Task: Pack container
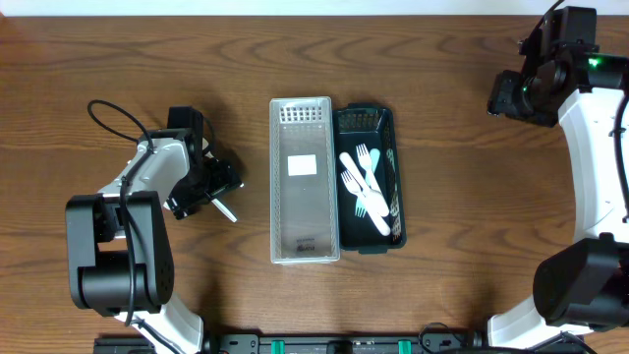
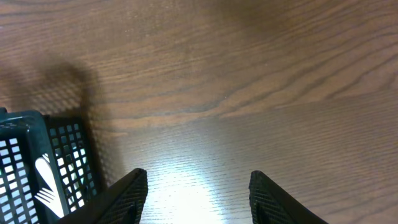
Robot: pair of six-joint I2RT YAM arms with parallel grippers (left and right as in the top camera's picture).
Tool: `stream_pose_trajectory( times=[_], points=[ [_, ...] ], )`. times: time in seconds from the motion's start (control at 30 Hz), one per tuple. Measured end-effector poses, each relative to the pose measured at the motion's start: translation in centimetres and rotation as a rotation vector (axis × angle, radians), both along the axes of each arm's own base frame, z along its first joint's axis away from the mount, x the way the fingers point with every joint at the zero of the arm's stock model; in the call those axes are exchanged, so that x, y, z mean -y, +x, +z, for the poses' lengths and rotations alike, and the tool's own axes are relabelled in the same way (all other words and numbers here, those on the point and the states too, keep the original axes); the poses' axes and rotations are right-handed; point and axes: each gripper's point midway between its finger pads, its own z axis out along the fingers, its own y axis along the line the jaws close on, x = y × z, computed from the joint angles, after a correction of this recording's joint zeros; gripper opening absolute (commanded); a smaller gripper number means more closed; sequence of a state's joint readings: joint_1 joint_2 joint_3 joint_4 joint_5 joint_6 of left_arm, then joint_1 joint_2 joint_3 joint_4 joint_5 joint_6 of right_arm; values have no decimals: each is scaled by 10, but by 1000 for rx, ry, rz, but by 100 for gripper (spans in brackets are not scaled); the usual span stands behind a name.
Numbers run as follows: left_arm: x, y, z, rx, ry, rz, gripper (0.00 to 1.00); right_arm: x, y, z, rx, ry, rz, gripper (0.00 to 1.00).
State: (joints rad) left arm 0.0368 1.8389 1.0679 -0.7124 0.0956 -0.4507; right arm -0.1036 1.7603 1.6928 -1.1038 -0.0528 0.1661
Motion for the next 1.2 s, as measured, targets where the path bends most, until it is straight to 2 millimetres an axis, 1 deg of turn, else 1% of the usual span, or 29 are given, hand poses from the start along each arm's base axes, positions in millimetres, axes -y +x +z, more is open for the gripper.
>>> stream_pose_trajectory(
  times=[0.07, 0.2, 0.23, 0.27, 0.33, 0.67, 0.77, 0.97, 1.03, 1.2],
  points=[
    [0, 1, 0, 5, 3, -2, 74, 0, -1, 0, -3, 0, 0, 56],
    [-1, 3, 0, 12, 5, -4, 60, 0, -1, 0, -4, 0, 0, 56],
    [-1, 3, 0, 14, 5, -3, 53, 0, -1, 0, -4, 0, 0, 56],
    [-1, 4, 0, 15, 5, -3, 43, 0, -1, 0, -5, 0, 1, 56],
    [-1, 4, 0, 15, 5, -4, 35, 0, -1, 0, -4, 0, 2, 56],
    [0, 4, 0, 17, -2, -6, 20, 0, -1, 0, -5, -1, 2, 57],
    [0, 4, 0, 17, -2, -4, 13, 0, -1, 0, -5, -1, 3, 56],
    [0, 4, 0, 18, -3, -6, 11, 0, -1, 0, -5, -1, 2, 57],
    [0, 4, 0, 18, -3, -5, 6, 0, -1, -1, -6, -1, 3, 57],
    [1, 4, 0, 19, -5, -6, 6, 0, -2, -1, -7, 0, 3, 57]
  ],
)
